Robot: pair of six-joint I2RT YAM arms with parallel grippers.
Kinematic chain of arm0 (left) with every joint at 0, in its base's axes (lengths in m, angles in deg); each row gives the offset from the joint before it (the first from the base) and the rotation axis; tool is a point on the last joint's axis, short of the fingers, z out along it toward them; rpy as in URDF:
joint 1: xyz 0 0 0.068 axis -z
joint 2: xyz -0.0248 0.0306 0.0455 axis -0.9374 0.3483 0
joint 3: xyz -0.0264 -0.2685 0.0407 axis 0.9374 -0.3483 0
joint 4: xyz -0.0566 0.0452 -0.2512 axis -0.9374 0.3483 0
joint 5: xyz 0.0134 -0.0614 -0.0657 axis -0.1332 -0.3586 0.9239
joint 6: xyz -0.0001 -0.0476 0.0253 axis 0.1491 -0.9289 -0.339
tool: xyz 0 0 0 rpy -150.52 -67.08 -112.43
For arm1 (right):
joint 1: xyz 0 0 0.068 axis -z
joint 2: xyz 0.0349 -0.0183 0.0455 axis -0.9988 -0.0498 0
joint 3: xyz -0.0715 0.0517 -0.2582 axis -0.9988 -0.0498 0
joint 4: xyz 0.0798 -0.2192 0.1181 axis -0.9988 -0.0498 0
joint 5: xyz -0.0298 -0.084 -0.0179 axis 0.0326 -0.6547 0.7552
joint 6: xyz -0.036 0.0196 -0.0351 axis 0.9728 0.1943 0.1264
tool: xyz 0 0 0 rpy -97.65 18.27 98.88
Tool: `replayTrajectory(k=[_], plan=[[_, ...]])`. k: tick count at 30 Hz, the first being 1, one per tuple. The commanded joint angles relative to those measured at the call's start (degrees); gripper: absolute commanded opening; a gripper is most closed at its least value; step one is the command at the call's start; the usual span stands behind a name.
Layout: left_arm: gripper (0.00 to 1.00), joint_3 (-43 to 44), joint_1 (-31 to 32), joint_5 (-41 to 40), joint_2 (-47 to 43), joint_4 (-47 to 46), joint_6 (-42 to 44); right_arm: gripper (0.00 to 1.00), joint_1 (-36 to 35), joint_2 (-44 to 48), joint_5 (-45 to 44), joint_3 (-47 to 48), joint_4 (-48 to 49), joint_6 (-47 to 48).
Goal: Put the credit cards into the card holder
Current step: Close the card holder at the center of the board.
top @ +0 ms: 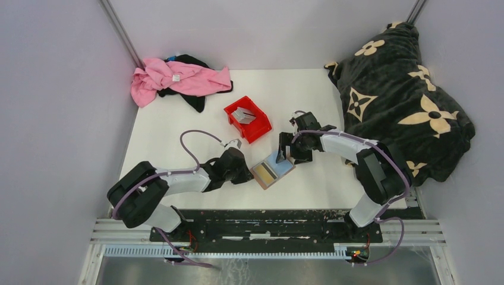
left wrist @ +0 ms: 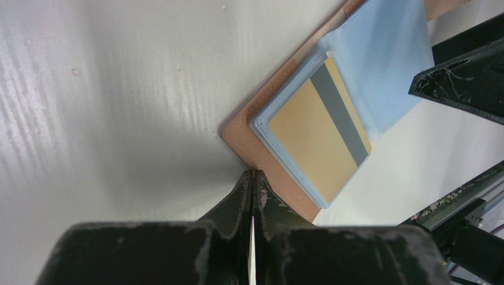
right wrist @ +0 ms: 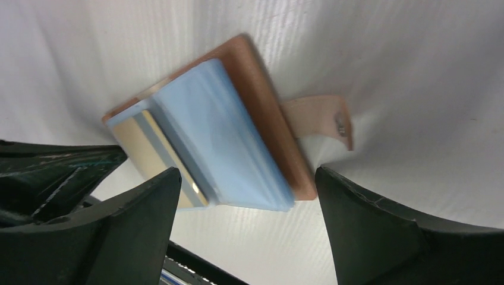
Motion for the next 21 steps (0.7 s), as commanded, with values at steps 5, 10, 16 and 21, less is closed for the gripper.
replayTrajectory(k=[5, 10, 16, 21], plan=[[0.03, -1.74, 0.73, -0.10, 6.06, 7.24, 0.05, 0.90, -0.65, -3.76, 7.39, -9.35, 4.96, -5.72], [0.03, -2.29, 1.02, -0.18, 7.16, 6.68, -0.13, 0.88, -0.64, -1.58, 10.30, -12.06, 8.96, -8.05], [0.03, -2.44, 1.48, -0.25, 8.20, 6.72, -0.42, 0.83, -0.67, 3.18, 11.94, -12.76, 11.93, -10.60], [0.03, -2.26, 1.61, -0.53, 8.08, 6.80, -0.36, 0.82, -0.65, 6.70, 9.54, -11.01, 9.00, -8.99]])
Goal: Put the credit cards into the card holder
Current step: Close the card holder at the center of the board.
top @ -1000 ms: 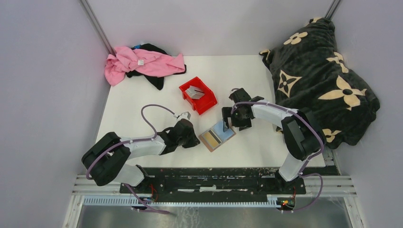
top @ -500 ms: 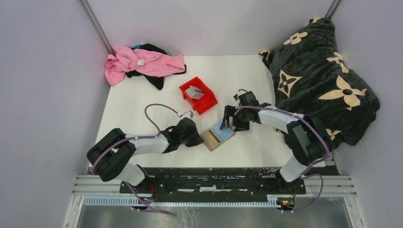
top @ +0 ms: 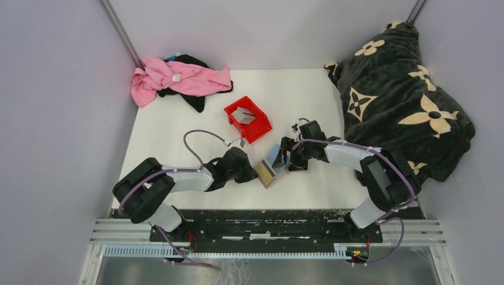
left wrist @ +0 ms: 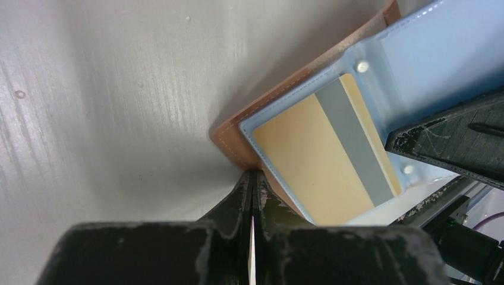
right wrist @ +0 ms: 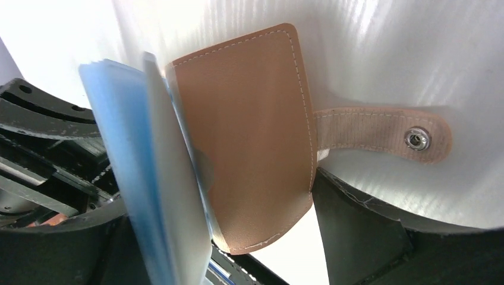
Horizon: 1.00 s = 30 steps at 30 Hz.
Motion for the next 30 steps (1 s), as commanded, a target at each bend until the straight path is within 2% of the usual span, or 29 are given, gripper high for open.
replayTrajectory(k=[1, 10, 15, 19, 27, 30], plan=[[0.03, -2.89, 0.98, -1.86, 4.18, 12.06, 0.72, 0.82, -0.68, 2.69, -3.64, -0.01, -5.98, 1.57], [0.03, -2.97, 1.14, -2.70, 3.13, 13.13, 0.59, 0.82, -0.71, 5.66, -9.76, 1.36, -10.19, 3.35], [0.03, -2.84, 1.25, -2.74, 2.89, 13.22, 0.36, 0.78, -0.67, 5.94, -11.08, 1.49, -10.21, 2.79], [0.03, -2.92, 1.32, -2.61, 3.03, 13.14, 0.24, 0.69, -0.67, 5.27, -11.69, 1.42, -9.38, 2.21], [0.03, -3.03, 1.40, -2.41, 2.99, 13.10, 0.45, 0.42, -0.71, 6.84, -13.80, 2.02, -9.73, 1.93], [0.03, -2.98, 1.43, -2.40, 3.13, 13.29, 0.64, 0.39, -0.72, 6.73, -13.95, 2.21, -10.06, 1.78]])
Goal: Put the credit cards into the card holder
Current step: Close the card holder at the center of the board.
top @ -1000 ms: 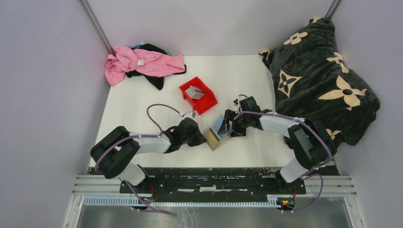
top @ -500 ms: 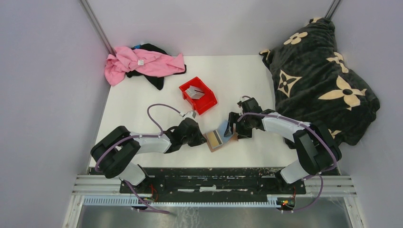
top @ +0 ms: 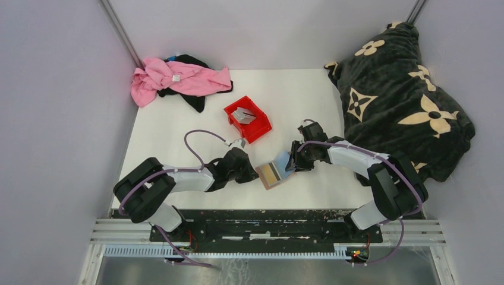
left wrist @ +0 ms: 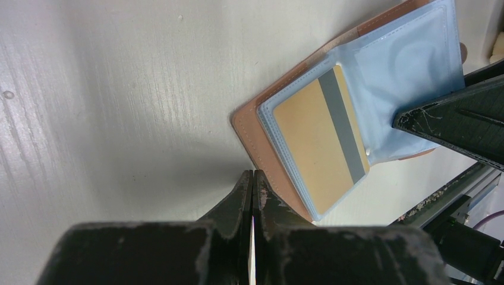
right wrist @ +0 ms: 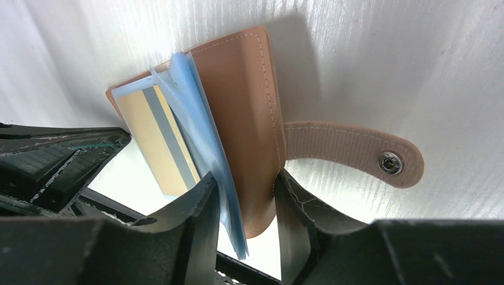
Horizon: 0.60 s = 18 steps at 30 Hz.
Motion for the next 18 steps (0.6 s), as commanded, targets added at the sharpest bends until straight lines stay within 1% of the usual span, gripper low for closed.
replayTrajectory(k=[1, 4, 7, 10, 14, 18], plan=[[0.03, -3.11, 0.73, -1.89, 3.19, 13.72, 0.80, 0.37, -0.31, 1.91, -1.87, 2.13, 0.14, -0.21], [0.03, -2.92, 0.73, -1.89, 3.25, 13.75, 1.00, 0.30, -0.25, 1.92, -2.44, 2.11, -0.58, 0.16], [0.03, -2.78, 0.81, -1.42, 3.87, 13.39, 1.37, 0.14, -0.25, 1.58, -3.05, 1.90, -1.11, 0.14], [0.03, -2.87, 0.77, -0.57, 4.54, 12.84, 1.74, 0.02, -0.29, 1.09, -2.98, 1.79, -1.38, -0.91], [0.04, -4.25, 0.77, 1.65, 4.52, 9.69, 1.84, 0.01, 0.09, 0.18, -1.67, 1.92, -1.78, -3.45], [0.07, -5.45, 0.74, 3.55, 4.73, 6.24, 1.84, 0.01, 2.00, -0.16, 1.62, 1.11, -0.27, -7.63]])
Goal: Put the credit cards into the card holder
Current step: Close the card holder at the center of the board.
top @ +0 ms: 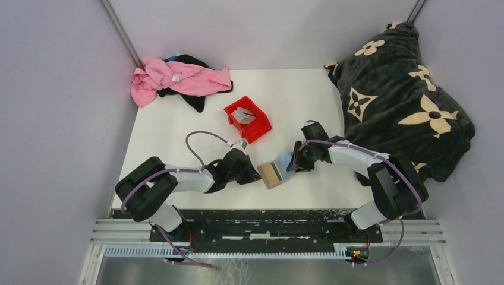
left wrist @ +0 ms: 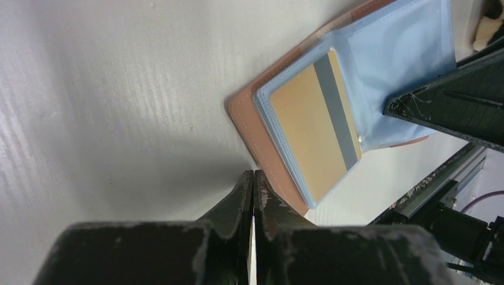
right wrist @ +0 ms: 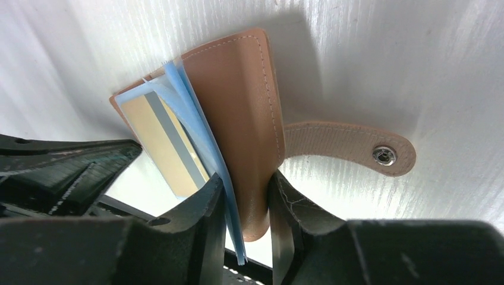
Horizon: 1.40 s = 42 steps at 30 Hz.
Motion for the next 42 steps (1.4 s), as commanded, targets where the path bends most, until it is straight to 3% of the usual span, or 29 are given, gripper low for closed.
replayTrajectory(k=[1, 12, 21, 31, 42], plan=[[0.09, -4.65, 0.71, 1.48, 3.94, 9.02, 1.84, 0.01, 2.34, -0.28, 3.26, 0.91, 1.21, -5.59], [0.21, -6.36, 0.72, 3.18, 4.39, 4.00, 0.41, 0.01, 7.48, -1.80, 12.27, -1.04, 6.16, -15.34], [0.34, -6.48, 0.68, 0.48, 3.55, 1.26, -2.99, 0.01, 8.06, -0.85, 13.40, -1.75, 4.42, -15.56], [0.32, -12.18, 0.51, -4.15, -4.27, -0.77, -8.17, 0.01, 9.40, -1.71, 15.01, -2.76, 4.83, -15.16], [0.29, -7.90, 0.40, -0.33, 4.64, -2.57, -8.28, 0.01, 9.44, -0.96, 17.08, -3.40, 6.40, -17.39]])
